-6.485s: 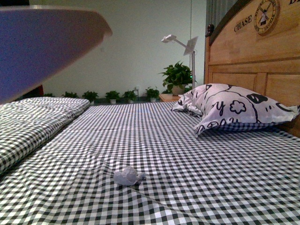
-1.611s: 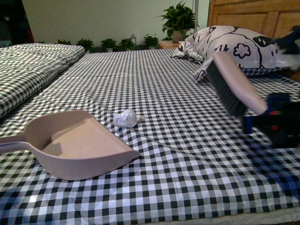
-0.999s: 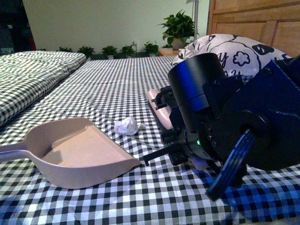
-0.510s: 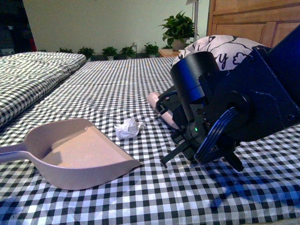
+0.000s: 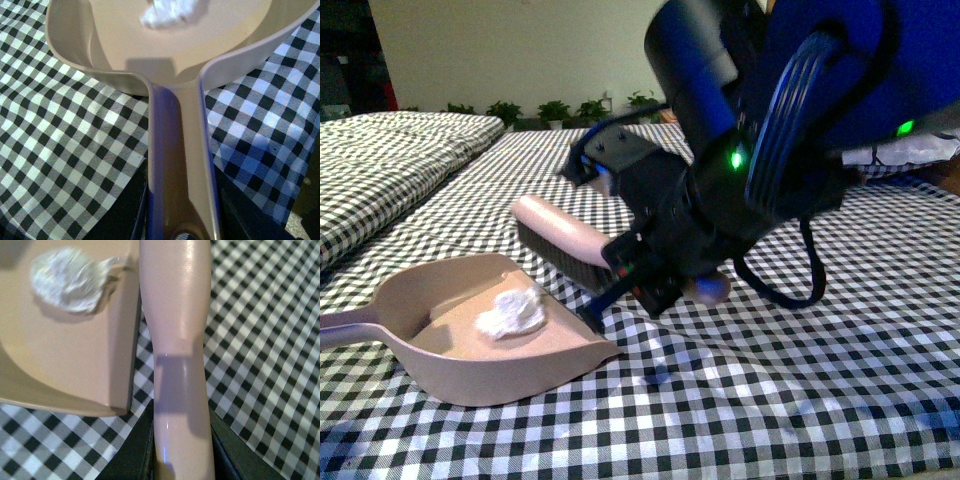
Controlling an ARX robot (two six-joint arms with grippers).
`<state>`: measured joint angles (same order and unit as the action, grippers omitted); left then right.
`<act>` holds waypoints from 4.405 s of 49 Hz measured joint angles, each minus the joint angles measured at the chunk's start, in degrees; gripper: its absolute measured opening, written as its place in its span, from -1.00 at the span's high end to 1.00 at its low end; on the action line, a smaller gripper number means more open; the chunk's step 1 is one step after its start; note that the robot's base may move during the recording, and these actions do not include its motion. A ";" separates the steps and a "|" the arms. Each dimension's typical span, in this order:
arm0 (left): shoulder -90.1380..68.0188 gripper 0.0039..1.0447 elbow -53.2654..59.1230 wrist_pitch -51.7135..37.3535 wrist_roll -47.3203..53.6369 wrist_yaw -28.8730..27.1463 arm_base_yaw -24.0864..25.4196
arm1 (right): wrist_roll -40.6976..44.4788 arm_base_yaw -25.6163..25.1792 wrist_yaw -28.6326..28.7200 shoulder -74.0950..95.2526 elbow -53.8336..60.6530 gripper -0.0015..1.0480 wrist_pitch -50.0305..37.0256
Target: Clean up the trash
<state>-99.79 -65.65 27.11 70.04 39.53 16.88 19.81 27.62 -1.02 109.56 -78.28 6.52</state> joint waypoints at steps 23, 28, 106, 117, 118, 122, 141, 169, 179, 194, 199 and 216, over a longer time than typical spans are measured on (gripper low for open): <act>0.00 0.46 0.00 0.00 0.00 -0.02 0.00 | 13.73 -2.86 -19.71 5.27 4.13 0.61 -14.78; 0.00 0.46 0.00 0.00 0.02 -0.04 0.00 | 12.72 0.07 -14.75 4.96 6.93 0.61 -9.75; 14.88 0.46 2.71 -31.30 -31.52 0.02 0.31 | -13.53 -23.89 -7.98 -30.64 23.56 0.61 -11.13; 27.80 0.46 12.72 -46.69 -49.75 -13.20 -2.32 | -18.64 -25.00 -8.17 -41.51 27.50 0.61 -10.12; 29.07 0.46 13.46 -47.08 -50.90 -15.28 -2.34 | -19.17 -25.29 -7.93 -43.08 27.67 0.61 -10.12; 33.42 0.46 15.67 -46.31 -53.94 -19.56 -2.34 | -21.14 -26.47 -7.69 -48.11 28.65 0.61 -11.56; 50.69 0.46 20.17 -36.52 -56.83 -18.47 0.48 | -23.52 -29.55 -4.48 -65.61 35.34 0.61 -12.46; 64.30 0.46 26.60 -27.87 -60.37 -10.14 8.52 | -23.69 -32.63 -0.90 -75.73 38.18 0.61 -10.08; 64.32 0.46 26.60 -27.87 -61.13 -9.64 8.63 | -23.71 -31.67 -1.29 -75.60 38.18 0.61 -9.16; 64.32 0.46 26.60 -27.87 -61.22 -9.64 8.63 | -23.71 -31.67 -1.29 -75.58 38.18 0.61 -9.16; 64.32 0.46 26.60 -27.87 -61.24 -9.64 8.63 | -23.71 -31.67 -1.29 -75.58 38.18 0.61 -9.16; 69.16 0.46 32.48 -24.65 -67.67 -20.59 3.37 | -23.71 -31.65 -1.33 -75.58 38.18 0.61 -9.16</act>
<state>-30.63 -33.17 2.46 2.37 18.94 20.25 -3.90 -4.03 -2.35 33.98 -40.10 -2.63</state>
